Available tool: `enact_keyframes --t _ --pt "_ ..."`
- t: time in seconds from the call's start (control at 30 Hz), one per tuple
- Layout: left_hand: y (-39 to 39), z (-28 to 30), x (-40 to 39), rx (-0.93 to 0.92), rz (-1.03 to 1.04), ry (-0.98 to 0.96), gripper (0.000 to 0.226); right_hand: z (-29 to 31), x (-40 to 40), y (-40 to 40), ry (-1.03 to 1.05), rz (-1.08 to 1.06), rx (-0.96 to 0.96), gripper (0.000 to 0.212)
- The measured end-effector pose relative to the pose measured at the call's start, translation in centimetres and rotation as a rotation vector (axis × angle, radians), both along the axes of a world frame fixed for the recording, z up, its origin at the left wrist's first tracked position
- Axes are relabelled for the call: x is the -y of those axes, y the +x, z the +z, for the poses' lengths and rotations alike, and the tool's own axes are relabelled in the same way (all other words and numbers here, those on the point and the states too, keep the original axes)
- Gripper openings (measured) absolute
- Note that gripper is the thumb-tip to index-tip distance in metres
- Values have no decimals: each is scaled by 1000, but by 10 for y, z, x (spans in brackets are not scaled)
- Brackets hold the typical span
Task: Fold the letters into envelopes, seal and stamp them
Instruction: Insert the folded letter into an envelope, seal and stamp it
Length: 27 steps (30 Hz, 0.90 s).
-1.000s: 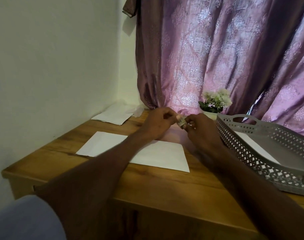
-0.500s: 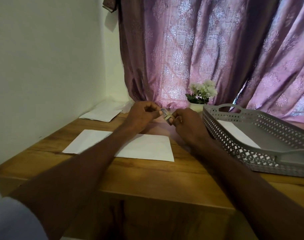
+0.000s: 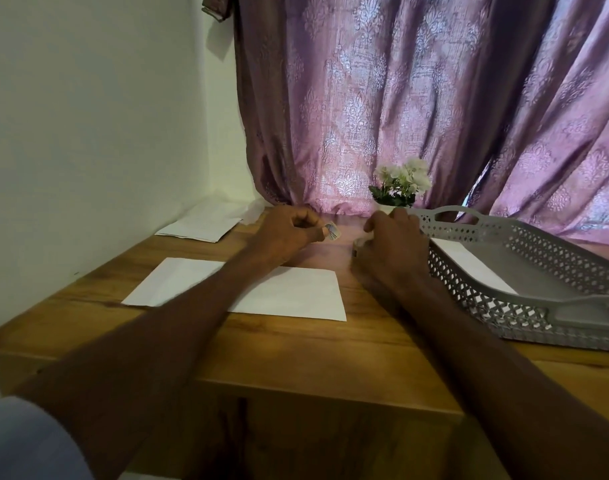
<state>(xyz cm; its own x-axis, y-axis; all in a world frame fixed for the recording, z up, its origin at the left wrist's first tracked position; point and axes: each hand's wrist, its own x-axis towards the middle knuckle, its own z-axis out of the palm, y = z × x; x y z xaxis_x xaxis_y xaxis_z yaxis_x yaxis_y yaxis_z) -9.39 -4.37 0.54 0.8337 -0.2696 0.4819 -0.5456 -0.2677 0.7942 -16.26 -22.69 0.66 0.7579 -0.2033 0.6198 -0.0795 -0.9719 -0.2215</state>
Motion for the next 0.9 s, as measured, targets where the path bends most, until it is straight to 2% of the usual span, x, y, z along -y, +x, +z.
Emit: enact_keyframes --t 0.1,0.2,0.37,0.67,0.9 --pt "0 0 1 3 -6 14 14 5 -5 2 162 208 197 21" --pt "1 -1 2 28 -36 4 12 6 -16 2 243 360 158 25" --pt "-1 -1 1 49 -55 1 11 3 -19 3 158 337 192 19" --pt "-2 -4 6 134 -91 134 27 3 -21 3 189 319 200 17" --pt "-1 -8 7 204 -116 178 28 3 -25 1 194 297 203 20"
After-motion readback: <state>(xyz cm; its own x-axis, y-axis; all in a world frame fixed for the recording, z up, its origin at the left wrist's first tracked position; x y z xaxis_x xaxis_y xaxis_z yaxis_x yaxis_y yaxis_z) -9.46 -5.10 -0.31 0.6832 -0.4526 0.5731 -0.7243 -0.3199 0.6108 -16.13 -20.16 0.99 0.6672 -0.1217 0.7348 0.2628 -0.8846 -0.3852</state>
